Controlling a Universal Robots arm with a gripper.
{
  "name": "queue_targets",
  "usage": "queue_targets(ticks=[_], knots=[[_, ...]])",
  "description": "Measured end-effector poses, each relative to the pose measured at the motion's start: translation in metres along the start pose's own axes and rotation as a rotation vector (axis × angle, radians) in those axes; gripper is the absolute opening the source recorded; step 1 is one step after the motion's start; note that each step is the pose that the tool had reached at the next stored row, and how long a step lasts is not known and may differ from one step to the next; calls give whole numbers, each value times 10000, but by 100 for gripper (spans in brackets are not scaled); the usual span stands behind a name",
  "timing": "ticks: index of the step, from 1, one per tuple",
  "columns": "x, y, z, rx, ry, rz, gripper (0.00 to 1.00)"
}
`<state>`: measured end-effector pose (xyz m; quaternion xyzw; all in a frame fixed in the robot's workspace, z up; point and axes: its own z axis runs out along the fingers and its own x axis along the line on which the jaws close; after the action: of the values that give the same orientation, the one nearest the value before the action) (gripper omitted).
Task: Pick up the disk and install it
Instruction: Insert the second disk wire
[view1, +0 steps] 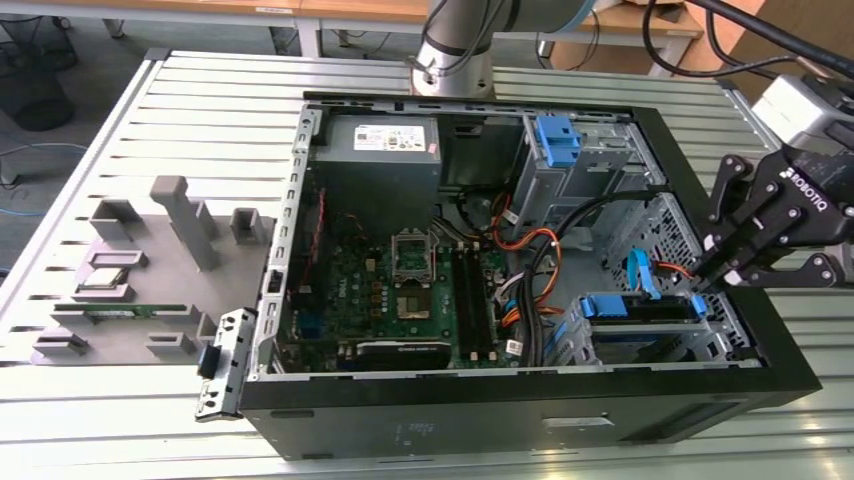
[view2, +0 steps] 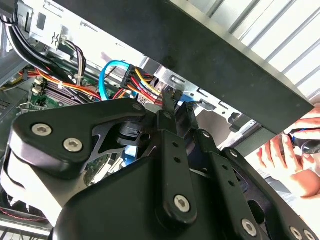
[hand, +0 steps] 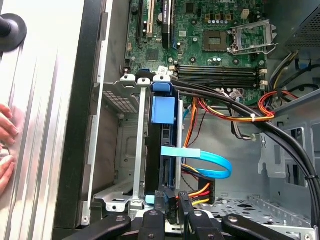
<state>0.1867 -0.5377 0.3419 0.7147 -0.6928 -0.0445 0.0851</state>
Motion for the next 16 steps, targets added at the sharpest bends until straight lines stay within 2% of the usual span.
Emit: queue_targets(ticks=[13,14,15,16], knots=[[-3,-3,4,-1,4,2,25],[-3,-3,4,-1,4,2,24],[-4,-3,4,-1,4,2,17],[-4,-3,4,-1,4,2,17]])
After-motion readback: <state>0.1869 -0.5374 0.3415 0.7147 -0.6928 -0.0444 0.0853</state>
